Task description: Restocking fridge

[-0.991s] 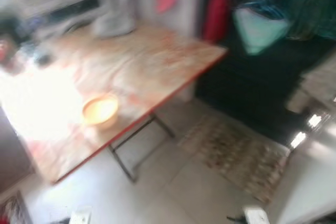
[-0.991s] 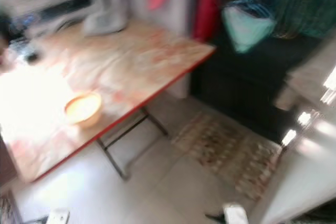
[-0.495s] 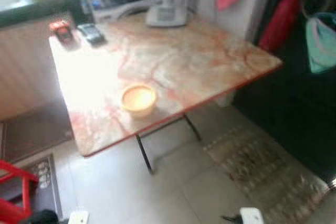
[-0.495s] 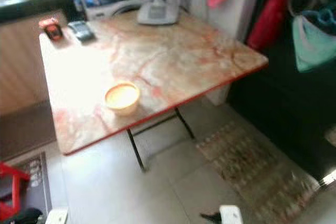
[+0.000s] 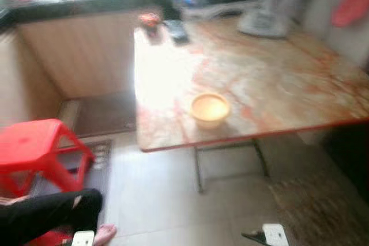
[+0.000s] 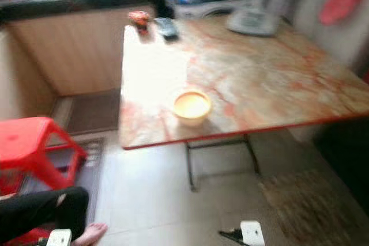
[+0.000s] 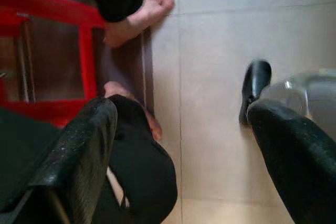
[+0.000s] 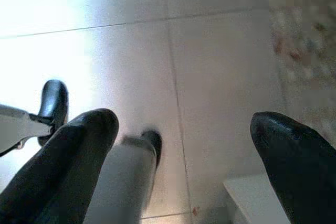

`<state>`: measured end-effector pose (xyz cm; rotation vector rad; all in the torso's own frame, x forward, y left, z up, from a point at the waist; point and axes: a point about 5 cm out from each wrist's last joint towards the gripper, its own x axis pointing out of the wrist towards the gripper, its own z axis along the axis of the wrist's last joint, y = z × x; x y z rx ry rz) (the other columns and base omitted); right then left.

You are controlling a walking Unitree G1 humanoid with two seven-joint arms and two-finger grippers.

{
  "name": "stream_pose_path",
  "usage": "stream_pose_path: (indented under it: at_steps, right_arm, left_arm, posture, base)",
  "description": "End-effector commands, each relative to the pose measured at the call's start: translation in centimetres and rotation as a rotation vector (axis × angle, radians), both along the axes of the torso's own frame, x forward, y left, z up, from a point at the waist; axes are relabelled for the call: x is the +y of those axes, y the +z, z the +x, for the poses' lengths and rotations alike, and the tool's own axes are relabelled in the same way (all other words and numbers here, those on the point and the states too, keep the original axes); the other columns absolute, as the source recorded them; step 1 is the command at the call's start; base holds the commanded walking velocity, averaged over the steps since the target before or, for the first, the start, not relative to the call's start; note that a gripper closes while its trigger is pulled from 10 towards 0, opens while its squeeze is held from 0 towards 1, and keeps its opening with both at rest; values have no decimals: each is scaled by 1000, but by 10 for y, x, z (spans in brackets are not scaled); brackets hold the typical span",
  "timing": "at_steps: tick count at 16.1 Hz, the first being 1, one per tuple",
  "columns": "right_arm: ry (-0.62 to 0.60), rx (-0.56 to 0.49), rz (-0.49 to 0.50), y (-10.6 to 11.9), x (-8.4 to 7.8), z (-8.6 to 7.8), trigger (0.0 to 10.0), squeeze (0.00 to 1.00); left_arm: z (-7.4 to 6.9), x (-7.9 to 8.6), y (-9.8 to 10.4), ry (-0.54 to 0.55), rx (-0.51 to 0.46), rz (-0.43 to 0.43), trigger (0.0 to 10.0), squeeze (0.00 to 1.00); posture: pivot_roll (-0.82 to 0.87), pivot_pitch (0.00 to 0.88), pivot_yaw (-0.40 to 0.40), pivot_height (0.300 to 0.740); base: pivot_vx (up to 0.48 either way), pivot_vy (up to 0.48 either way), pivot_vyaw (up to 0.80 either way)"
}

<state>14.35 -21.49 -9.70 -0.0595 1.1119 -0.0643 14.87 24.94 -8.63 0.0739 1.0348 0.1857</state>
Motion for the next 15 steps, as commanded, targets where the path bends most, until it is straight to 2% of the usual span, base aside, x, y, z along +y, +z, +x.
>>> stream_pose_path:
  at_steps: [1,5,7,11,15]
  right_arm:
    - [-6,17,-9,-1,-5,-6,10000,0]
    - [-8,9,-3,-1,-4,-6,10000,0]
    - [-48,-3,22,-2,-3,-7,10000,0]
    - [-37,-1,15,-1,-4,-7,10000,0]
    - [-35,-2,17,-1,-4,-6,10000,0]
  left_arm:
    - [-3,1,-1,5,7,4,10000,0]
    - [-4,2,-1,8,9,4,10000,0]
    - [-5,3,-1,8,10,5,10000,0]
    - [-5,2,-1,-11,12,-1,10000,0]
    - [-2,0,-1,-17,5,-5,10000,0]
  posture:
    - [-41,8,64,740]
    - [-41,11,64,740]
    - [-41,13,64,740]
    - [-40,13,63,740]
    - [-42,11,63,740]
  base:
    - [0,0,800]
    - [0,0,800]
    - [0,0,0]
    - [0,0,0]
    - [0,-330,0]
